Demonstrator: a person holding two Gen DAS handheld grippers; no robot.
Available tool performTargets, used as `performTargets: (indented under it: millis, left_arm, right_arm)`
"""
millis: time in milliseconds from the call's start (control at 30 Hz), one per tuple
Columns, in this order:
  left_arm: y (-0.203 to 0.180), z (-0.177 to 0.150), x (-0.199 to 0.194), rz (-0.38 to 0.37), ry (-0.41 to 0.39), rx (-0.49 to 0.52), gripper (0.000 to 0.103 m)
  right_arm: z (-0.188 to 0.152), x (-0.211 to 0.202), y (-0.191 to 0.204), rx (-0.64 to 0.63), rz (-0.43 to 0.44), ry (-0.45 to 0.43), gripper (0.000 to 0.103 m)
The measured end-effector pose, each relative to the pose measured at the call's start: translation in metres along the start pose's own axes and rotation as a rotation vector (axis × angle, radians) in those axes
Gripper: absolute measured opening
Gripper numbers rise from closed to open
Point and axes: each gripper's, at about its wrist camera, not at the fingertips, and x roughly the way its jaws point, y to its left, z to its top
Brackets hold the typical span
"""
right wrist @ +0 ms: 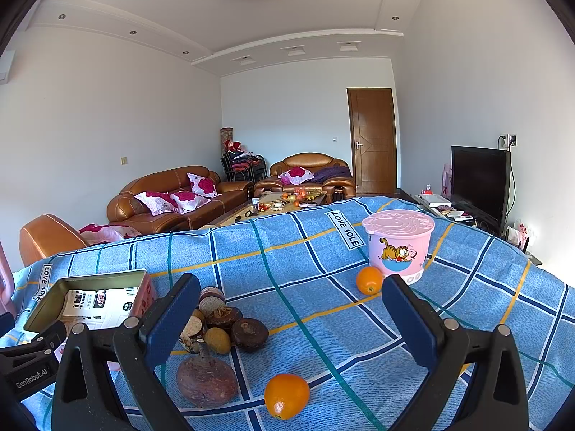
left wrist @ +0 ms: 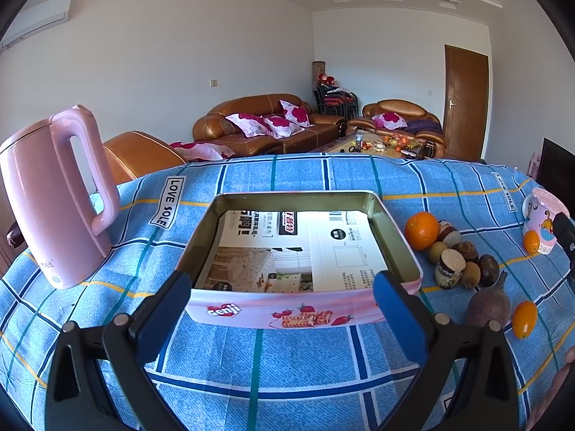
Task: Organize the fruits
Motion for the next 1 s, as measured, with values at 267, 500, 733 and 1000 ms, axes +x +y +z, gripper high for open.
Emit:
performTargets:
  millis: [267,500,733,1000]
  left_arm:
    - [0.0,0.0,0.0,0.001,0.0,0.001,0.103]
    - [-0.002,0.001,0.0,-0.026,0.004,0.005,0.103]
    - [-0.004,0.0,-0.002,-0.107,0.019,0.003,0.103]
    - [-0.027,-0.008,-0.01,-0.251,0.036,0.088,0.103]
  right_arm:
    - [0.0,0.001,0.0,0.002,0.001,0.002,0.102]
    - [0.002,-0.002,-0.003,0.01,-0.001,0.008,0.102]
    - [-0.005,0.004,-0.04,0.13,-0.022,0.104,0.102]
    - [-0.015,0.004,-0.083,0.084,0.114,0.303,0.097]
